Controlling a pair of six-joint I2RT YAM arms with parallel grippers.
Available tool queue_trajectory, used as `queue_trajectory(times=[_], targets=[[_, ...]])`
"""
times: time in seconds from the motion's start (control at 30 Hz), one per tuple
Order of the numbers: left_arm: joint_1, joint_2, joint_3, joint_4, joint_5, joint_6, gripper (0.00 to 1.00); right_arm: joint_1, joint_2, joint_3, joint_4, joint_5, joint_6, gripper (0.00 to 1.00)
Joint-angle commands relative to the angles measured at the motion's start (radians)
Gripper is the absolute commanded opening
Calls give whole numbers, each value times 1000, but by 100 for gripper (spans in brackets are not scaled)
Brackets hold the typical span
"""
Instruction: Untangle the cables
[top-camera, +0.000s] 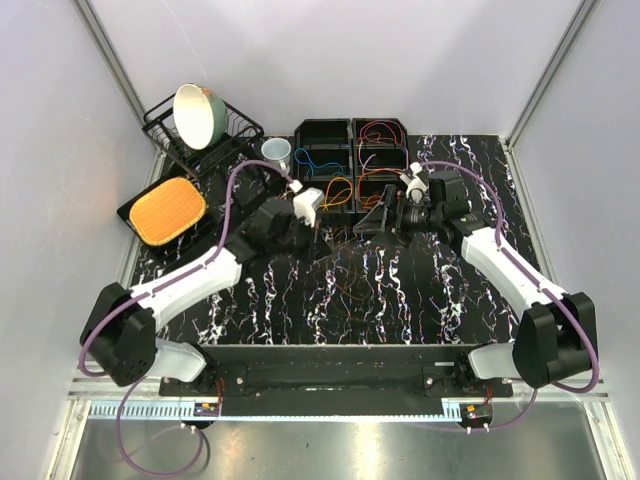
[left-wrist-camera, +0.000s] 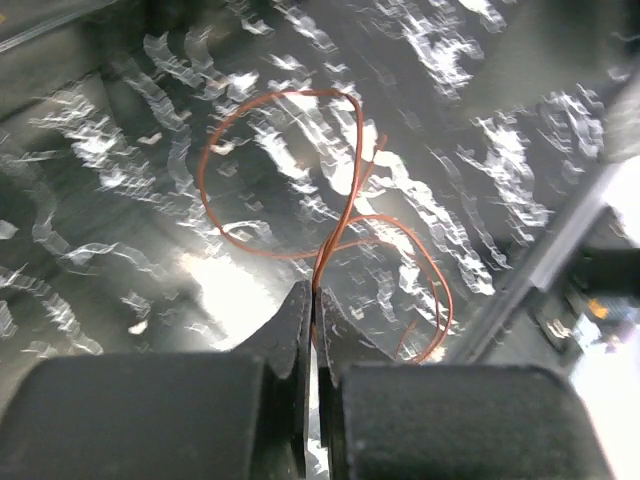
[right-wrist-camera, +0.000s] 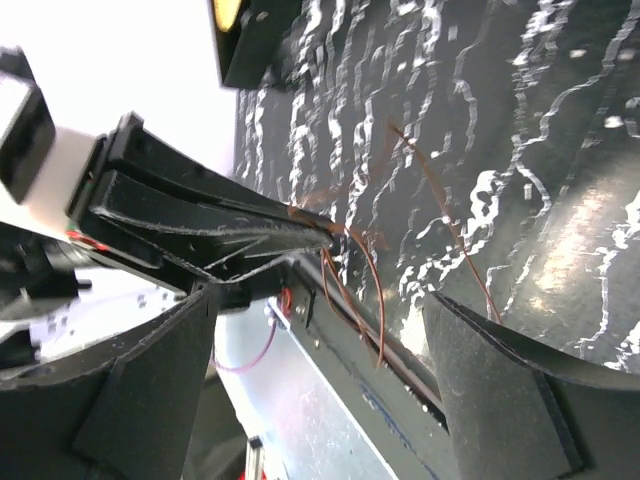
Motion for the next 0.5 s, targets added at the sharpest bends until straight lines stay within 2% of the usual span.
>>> queue_trajectory(times=[0.0,0.17,0.47], targets=[[-1,86,169,-66,295,53,1,4,0,78,54,-126,-56,89],[-1,126,275,-147,470,49,2,4,8,138,40,-176,-102,89],[0,131,283,-194,650,60,4,3,-52,136,73,-132,-133,89]])
